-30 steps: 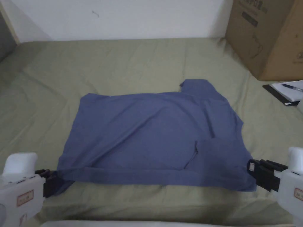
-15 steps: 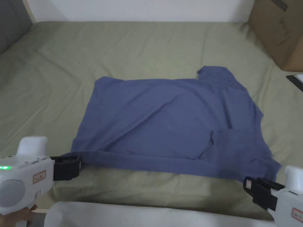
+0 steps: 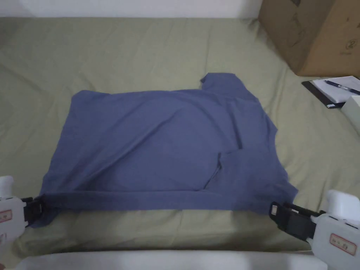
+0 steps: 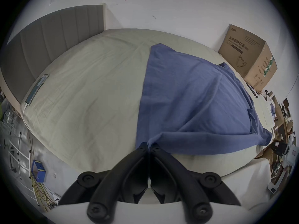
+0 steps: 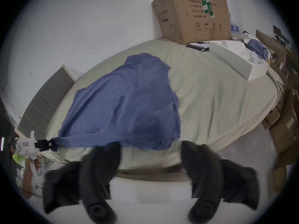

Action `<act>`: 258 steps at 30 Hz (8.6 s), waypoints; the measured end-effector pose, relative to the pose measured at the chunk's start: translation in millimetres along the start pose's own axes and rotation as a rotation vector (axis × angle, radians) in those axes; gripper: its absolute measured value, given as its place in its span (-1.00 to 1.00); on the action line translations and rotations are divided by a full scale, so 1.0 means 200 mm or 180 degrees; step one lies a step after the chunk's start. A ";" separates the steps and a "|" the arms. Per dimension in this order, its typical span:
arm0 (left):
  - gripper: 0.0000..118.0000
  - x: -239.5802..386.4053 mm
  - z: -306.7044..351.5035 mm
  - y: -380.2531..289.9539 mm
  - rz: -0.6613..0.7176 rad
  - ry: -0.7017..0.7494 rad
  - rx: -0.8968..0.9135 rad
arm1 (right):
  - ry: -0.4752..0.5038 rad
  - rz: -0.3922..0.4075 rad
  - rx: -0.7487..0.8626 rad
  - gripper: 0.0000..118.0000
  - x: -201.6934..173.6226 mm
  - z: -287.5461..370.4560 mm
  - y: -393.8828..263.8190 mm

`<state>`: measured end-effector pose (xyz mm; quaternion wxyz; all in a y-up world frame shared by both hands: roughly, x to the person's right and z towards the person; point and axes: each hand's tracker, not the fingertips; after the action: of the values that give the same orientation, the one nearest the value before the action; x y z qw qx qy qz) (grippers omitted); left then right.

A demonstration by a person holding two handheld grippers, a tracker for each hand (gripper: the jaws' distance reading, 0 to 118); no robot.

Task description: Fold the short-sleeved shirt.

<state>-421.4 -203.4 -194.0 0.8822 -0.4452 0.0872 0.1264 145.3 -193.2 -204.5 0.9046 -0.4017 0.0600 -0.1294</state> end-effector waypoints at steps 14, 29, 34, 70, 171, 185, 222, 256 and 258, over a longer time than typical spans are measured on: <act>-1.00 0.08 0.03 0.05 -0.0192 -0.0019 -0.0017 | -0.0148 0.0613 -0.0084 -0.93 -0.07 -0.20 0.12; -1.00 0.15 -0.16 0.59 -0.0385 -0.0015 -0.0050 | -0.0199 0.0400 0.0372 -0.95 -0.05 -0.36 0.76; -1.00 0.21 -0.49 0.86 -0.0424 0.0097 -0.0244 | -0.0450 0.0539 0.0103 -0.95 -0.10 -0.74 0.89; 0.58 0.02 -0.40 0.43 -0.0112 0.0174 -0.0242 | 0.0057 0.0237 0.0165 -1.00 -0.20 -0.25 0.36; -0.77 0.42 -1.13 1.30 -0.0508 -0.0039 -0.0500 | -0.0484 0.0449 -0.0697 -0.98 0.00 -1.48 1.41; -1.00 0.39 -0.65 1.32 -0.0417 -0.0331 -0.0253 | -0.0218 0.0530 -0.0389 -0.99 -0.03 -0.96 1.54; -1.00 -0.05 0.21 0.17 0.0315 -0.0547 0.0169 | 0.0229 0.1072 0.0374 -0.96 -0.49 -0.04 0.36; -0.29 -0.47 -0.43 0.28 0.1538 -0.1580 -0.0699 | 0.0502 0.1041 -0.0317 -1.00 -0.95 -0.40 0.18; -0.94 -0.47 -0.47 0.25 0.1501 -0.1797 -0.0746 | 0.0503 0.1041 -0.0323 -1.00 -0.95 -0.41 0.18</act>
<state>-529.3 -264.1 -262.2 0.7613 -0.4585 -0.0742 0.4525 -47.4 -174.7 -285.1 0.8846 -0.4202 0.2018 -0.0086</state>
